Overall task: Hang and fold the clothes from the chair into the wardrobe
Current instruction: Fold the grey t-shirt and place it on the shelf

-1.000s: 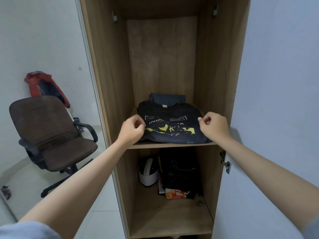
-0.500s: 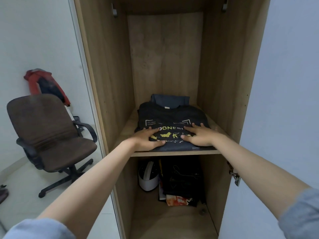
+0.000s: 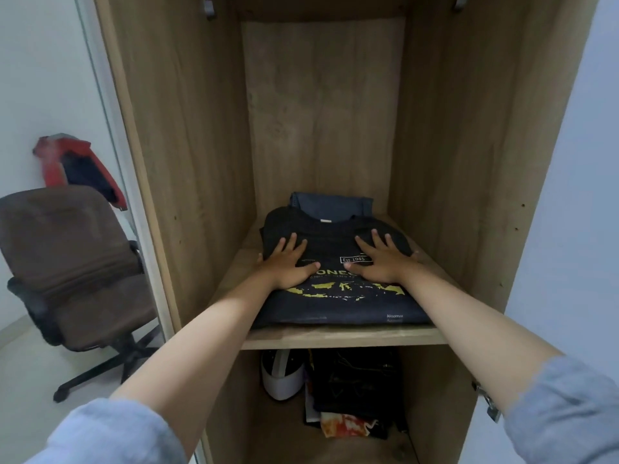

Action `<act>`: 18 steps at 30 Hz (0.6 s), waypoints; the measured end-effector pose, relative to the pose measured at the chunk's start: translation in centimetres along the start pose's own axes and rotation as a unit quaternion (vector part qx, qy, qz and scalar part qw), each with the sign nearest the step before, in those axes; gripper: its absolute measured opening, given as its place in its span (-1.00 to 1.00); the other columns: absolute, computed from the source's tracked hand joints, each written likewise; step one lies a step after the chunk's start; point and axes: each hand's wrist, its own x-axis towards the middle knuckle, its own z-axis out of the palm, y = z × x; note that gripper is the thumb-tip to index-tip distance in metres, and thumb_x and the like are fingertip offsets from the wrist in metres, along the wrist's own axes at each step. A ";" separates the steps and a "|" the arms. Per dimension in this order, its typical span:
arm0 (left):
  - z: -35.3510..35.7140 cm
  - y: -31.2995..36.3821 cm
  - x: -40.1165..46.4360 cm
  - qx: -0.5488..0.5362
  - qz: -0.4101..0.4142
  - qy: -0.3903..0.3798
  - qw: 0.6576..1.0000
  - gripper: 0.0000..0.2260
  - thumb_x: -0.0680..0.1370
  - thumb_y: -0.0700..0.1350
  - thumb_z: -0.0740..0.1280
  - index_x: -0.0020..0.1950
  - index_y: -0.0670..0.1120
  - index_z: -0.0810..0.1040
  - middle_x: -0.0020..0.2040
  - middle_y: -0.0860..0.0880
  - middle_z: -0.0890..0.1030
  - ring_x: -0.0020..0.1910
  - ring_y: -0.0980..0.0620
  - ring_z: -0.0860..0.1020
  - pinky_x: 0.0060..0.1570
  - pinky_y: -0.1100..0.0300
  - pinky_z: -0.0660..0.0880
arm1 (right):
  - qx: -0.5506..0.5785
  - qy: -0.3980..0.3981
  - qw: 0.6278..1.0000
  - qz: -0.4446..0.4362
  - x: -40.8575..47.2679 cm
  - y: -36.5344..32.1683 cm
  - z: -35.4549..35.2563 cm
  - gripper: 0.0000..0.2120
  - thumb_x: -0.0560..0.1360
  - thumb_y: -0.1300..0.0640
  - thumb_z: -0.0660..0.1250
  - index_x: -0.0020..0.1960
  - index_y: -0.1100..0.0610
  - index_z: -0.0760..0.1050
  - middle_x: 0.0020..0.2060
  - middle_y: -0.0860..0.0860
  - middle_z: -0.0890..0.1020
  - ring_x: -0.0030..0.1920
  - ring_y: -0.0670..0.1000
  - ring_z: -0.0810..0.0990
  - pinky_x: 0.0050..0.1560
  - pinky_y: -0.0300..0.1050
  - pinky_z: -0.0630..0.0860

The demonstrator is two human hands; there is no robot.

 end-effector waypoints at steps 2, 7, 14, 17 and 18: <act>0.1 -0.3 1.0 0.001 0.003 0.006 1.000 -0.34 0.55 0.33 0.03 0.55 0.14 -0.14 0.54 0.11 -0.30 0.53 0.02 -0.25 0.42 -0.25 -0.16 | 0.009 0.003 1.000 0.000 1.1 0.2 0.1 -0.12 0.33 -0.58 0.01 0.49 -0.29 -0.25 0.50 -0.13 -0.36 0.52 0.07 -0.33 0.36 0.49 -0.15; 0.1 -0.3 1.5 0.014 0.011 0.009 1.000 -0.33 0.55 0.33 0.02 0.56 0.11 -0.13 0.54 0.08 -0.29 0.53 0.00 -0.23 0.42 -0.25 -0.14 | 0.040 0.011 0.999 -0.013 2.0 0.5 0.2 -0.11 0.33 -0.55 0.06 0.52 -0.24 -0.19 0.52 -0.09 -0.31 0.52 0.09 -0.31 0.41 0.42 -0.11; -1.1 2.2 -3.2 -0.032 0.013 0.074 0.997 -0.42 0.60 0.23 0.05 0.53 -0.05 0.17 0.54 -0.10 0.17 0.51 -0.12 0.12 0.46 -0.10 -0.03 | 0.083 0.166 0.982 -0.031 -4.3 -0.8 -1.0 -0.34 0.55 -0.28 0.11 0.54 0.00 0.11 0.54 0.05 0.09 0.54 0.09 0.05 0.46 0.31 -0.01; -0.9 4.2 -8.7 -0.117 0.034 0.106 0.987 -0.47 0.60 0.18 0.13 0.49 -0.05 0.27 0.44 -0.08 0.37 0.39 -0.09 0.35 0.37 0.04 0.30 | 0.117 0.212 0.969 -0.042 -9.7 -1.9 -1.2 -0.39 0.57 -0.22 0.13 0.53 0.03 0.15 0.52 0.06 0.18 0.51 0.08 0.14 0.46 0.30 0.01; -0.7 5.1 -10.8 -0.125 0.049 0.128 0.983 -0.49 0.59 0.16 0.16 0.48 -0.06 0.28 0.42 -0.07 0.40 0.37 -0.07 0.38 0.32 0.08 0.36 | 0.128 0.227 0.964 -0.050 -11.9 -2.1 -1.2 -0.40 0.57 -0.20 0.14 0.52 0.03 0.16 0.52 0.06 0.20 0.51 0.08 0.16 0.46 0.30 0.02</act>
